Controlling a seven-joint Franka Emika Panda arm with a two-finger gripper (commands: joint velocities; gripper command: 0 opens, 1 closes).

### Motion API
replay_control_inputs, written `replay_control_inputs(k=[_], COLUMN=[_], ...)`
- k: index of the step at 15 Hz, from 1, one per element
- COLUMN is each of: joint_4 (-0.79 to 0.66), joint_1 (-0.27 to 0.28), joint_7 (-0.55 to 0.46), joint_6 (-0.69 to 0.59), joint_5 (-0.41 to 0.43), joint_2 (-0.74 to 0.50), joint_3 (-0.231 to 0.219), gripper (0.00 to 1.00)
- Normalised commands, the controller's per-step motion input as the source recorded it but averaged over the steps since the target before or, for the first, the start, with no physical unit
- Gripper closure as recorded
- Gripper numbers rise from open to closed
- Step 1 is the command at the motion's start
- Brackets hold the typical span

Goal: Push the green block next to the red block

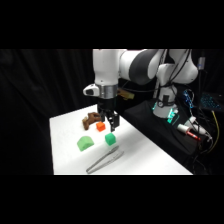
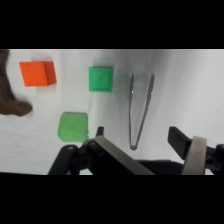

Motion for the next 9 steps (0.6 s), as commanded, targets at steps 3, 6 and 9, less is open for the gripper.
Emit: replay_control_inputs(k=[3,6,9], joint_4=[-0.14,-0.15,-0.12], joint_1=[0.031,0.047,0.057], joint_7=[0.04,0.07,0.08], joint_6=[0.26,0.28,0.27], joint_5=[0.146,0.153,0.128], joint_2=[0.08,0.08,0.07], joint_3=[0.032,0.047,0.048], gripper=[0.00,0.00,0.00])
